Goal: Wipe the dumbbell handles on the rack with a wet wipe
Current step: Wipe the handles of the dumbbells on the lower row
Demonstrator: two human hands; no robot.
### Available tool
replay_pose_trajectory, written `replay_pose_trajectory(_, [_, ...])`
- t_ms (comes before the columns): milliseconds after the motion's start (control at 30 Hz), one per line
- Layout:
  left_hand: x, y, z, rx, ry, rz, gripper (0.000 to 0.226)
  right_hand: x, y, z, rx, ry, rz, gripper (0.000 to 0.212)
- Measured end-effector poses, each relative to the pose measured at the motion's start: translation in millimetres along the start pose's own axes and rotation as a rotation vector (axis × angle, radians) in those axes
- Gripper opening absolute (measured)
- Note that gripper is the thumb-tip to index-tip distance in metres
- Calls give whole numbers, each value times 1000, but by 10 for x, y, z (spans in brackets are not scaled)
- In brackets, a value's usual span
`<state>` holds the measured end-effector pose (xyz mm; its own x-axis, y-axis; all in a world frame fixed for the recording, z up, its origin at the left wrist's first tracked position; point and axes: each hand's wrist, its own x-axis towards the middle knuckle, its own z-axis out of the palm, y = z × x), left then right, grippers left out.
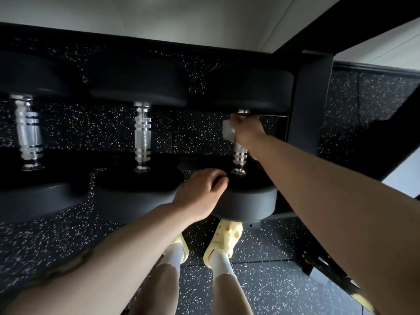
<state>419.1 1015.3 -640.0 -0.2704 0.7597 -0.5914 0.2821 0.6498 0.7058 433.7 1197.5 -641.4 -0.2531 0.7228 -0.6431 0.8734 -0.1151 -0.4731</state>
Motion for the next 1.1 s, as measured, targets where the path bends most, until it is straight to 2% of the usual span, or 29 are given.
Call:
replay_pose_trajectory(67, [-13,-24,22,2,-13,9,38,-23,21,-24,74,-28,63,58])
replay_pose_trajectory(167, [-38,17,98,4,42,8,36,-124,137,-99,-41,-78,44,56])
replay_pose_trajectory(267, [-42,105,239,-95,188,9,49,-192,191,-156,-208,-93,-16,52])
replay_pose_trajectory(367, [-17,144,353,-151,340,-15,47,-114,109,-172,-225,-103,-45,55])
replay_pose_trajectory(467, [-12,129,390,-168,369,-28,37,-64,50,-145,-100,-105,-67,48])
replay_pose_trajectory(600, [-66,186,419,-234,411,-40,64,-292,198,22,134,-13,12,51])
replay_pose_trajectory(700, [-43,217,513,-375,496,-184,70,-568,378,125,130,-98,8,51])
replay_pose_trajectory(767, [-20,248,577,-503,553,-290,77,-575,413,67,59,-109,-46,44])
replay_pose_trajectory(833, [-12,288,644,-553,641,-351,77,-460,342,-48,-25,-41,-106,34])
replay_pose_trajectory(900, [4,345,703,-568,736,-406,68,-321,229,-147,38,39,-139,27])
replay_pose_trajectory(1000, [81,351,770,-591,853,-522,65,-206,218,-175,203,13,-137,30])
replay_pose_trajectory(1100, [127,309,809,-618,874,-541,68,-343,442,-172,128,4,-99,37])
